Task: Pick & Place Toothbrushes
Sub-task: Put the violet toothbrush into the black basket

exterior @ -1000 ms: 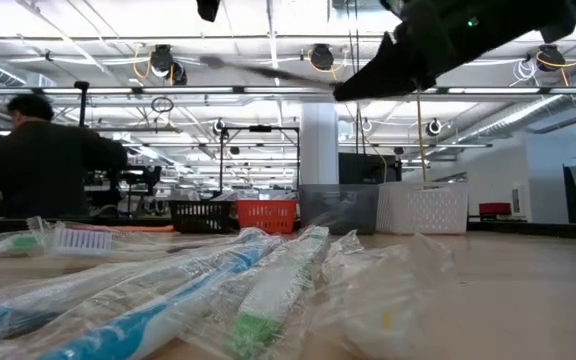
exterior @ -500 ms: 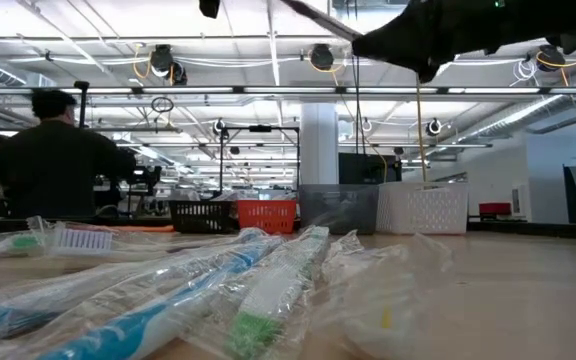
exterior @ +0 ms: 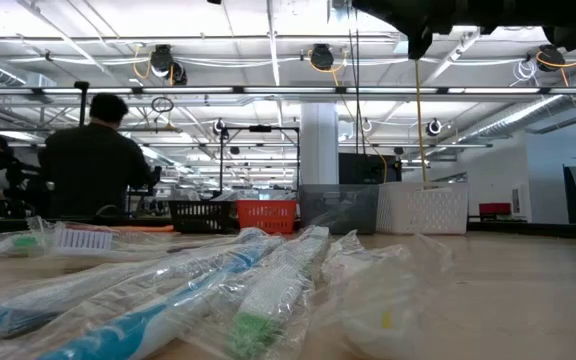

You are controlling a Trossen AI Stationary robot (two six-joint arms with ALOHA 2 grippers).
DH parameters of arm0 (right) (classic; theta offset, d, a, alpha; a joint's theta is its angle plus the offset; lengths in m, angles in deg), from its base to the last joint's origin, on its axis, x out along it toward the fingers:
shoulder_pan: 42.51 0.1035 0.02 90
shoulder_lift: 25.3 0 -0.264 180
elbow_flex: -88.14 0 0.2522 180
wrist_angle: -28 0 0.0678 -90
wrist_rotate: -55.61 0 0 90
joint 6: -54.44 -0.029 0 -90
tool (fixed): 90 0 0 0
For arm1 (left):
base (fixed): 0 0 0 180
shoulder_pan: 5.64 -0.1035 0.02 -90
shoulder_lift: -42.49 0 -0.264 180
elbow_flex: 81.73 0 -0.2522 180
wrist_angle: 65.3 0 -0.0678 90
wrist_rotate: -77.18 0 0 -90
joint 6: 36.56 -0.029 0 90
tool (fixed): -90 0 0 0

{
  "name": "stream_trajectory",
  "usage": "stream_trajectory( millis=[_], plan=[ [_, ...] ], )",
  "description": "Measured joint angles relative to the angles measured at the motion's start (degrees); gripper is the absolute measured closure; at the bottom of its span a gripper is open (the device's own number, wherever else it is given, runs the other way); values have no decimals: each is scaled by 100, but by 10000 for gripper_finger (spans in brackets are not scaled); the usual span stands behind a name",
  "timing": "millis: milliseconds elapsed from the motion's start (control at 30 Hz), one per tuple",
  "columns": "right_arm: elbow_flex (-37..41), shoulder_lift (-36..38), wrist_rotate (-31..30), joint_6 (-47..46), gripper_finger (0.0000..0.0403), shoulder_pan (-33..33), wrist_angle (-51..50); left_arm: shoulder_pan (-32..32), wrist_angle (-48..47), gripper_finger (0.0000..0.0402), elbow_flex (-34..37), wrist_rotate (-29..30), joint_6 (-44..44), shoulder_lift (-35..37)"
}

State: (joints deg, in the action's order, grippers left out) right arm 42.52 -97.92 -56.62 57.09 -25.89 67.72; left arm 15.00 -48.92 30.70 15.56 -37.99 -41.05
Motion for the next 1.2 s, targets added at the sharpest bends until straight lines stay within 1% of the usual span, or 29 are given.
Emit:
stream_trajectory(
  millis=[233,333,467,567,700,867,967,1067,1200],
  plan=[
    [0,0,15,40,388,-2,316,-133,258,262,0,12,-41,0],
    [0,-2,176,40,388,-2,388,-222,474,233,0,-23,-15,0],
    [-2,-2,295,59,388,-2,521,-363,738,207,0,-81,2,0],
    [-2,-2,292,62,388,-2,546,-509,1115,198,0,-442,48,-77],
    [-2,-4,288,62,388,-2,546,-654,1684,197,0,-865,40,-314],
    [-2,-7,273,63,388,-2,474,-786,2237,197,0,-913,23,-604],
    [-2,-7,267,62,388,-2,357,-852,2521,200,0,-1116,37,-711],
    [-2,-7,180,68,388,-2,307,-872,2578,223,0,-1191,71,-715],
    [-2,-7,128,115,388,-4,316,-864,2575,285,0,-1202,39,-715]
  ],
)
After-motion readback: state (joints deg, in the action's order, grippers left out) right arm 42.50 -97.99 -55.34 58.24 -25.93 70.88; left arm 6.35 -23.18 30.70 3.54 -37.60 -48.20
